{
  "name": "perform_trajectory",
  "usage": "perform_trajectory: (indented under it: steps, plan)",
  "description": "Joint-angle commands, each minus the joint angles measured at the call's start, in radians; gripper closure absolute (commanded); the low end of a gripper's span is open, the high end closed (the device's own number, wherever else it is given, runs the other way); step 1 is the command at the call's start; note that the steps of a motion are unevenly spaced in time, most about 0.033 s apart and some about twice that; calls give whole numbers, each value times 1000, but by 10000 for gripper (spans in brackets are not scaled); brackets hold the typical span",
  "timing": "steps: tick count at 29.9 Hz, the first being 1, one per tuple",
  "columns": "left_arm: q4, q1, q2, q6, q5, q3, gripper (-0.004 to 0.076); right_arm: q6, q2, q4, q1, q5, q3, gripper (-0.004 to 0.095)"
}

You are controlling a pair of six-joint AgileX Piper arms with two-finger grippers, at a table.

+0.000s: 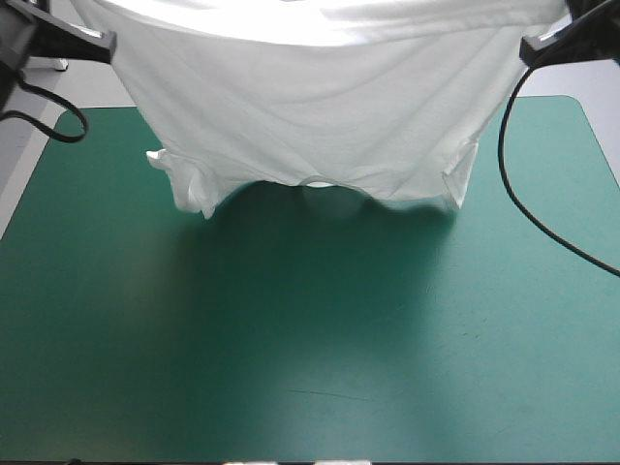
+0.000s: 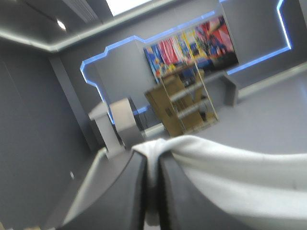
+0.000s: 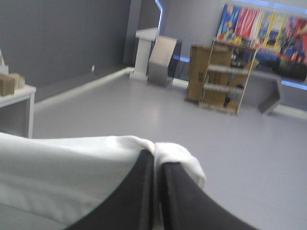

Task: Fold the cloth

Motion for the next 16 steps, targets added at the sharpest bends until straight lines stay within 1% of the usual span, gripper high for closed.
perform_trajectory:
  steps: [1, 4, 8, 13, 16]
  plan:
    - [15, -3, -6, 68, -133, -140, 705, -40, -25, 17, -2, -129, -111, 912]
    - [15, -3, 0, 89, -196, -211, 705, -59, -25, 17, -2, -169, -179, 912]
    - [15, -3, 8, 104, -264, -246, 705, -67, -25, 17, -2, -206, -239, 912]
    - [15, -3, 37, 155, -296, -252, 705, -85, -13, 17, -2, -280, -246, 912]
    - [15, -3, 74, 159, -309, -252, 705, -85, 18, 17, -2, -284, -246, 912]
